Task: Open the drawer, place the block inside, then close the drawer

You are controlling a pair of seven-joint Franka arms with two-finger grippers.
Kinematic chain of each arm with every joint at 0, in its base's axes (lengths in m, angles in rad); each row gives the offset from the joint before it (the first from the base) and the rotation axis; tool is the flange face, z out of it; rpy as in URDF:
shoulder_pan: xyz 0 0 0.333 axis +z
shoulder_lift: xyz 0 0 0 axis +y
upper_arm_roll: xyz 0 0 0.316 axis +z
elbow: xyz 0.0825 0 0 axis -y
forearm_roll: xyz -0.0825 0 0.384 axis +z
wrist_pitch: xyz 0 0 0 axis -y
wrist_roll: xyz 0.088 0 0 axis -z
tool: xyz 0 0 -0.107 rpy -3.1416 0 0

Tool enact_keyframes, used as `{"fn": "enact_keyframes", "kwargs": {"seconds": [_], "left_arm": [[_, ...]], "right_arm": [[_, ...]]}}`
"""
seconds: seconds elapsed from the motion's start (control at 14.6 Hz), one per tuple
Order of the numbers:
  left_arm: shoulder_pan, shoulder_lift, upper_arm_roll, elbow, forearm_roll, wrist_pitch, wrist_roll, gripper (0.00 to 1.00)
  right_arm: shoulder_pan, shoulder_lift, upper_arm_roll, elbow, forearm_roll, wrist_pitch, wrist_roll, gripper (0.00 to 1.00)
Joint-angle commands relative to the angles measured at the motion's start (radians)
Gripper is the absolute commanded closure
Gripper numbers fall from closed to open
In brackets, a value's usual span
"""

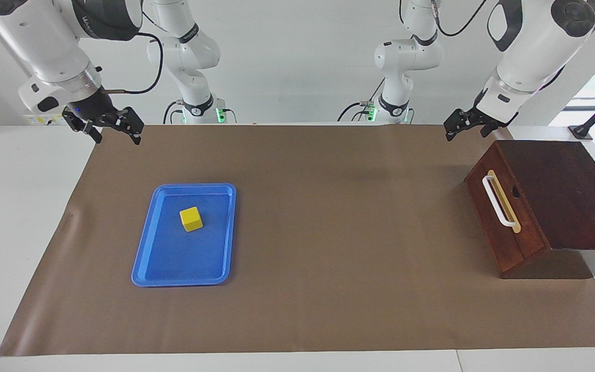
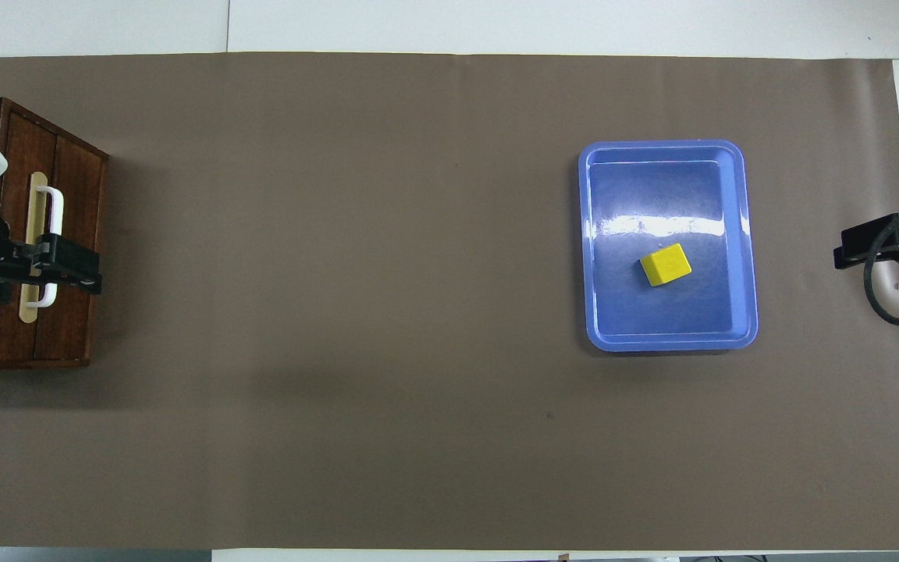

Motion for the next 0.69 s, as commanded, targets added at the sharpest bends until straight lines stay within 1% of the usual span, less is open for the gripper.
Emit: {"fn": "enact_keyframes", "kwargs": {"seconds": [0.0,0.41,0.55,0.62], "left_arm": [[0.007,-0.018,-0.001,-0.006,-0.008,-0.012,0.012,0.00],[0.007,-0.018,-0.001,-0.006,-0.008,-0.012,0.012,0.00],[0.007,-0.018,-0.001,-0.006,-0.008,-0.012,0.010,0.00],[0.007,-0.018,-0.001,-0.006,-0.008,-0.012,0.010,0.00]], "right_arm": [[-0.010,-0.002,0.006,-0.002,-0.020,-0.012,-0.024,0.00],[-0.021,-0.005,0.001,-0.002,-0.017,-0.009,-0.027,0.00],[-0.021,-0.014,0.001,-0.020,-0.003,0.007,0.014,0.00],[-0.017,-0.014,0.003,-0.023,-0.001,0.026,0.083,0.00]]}}
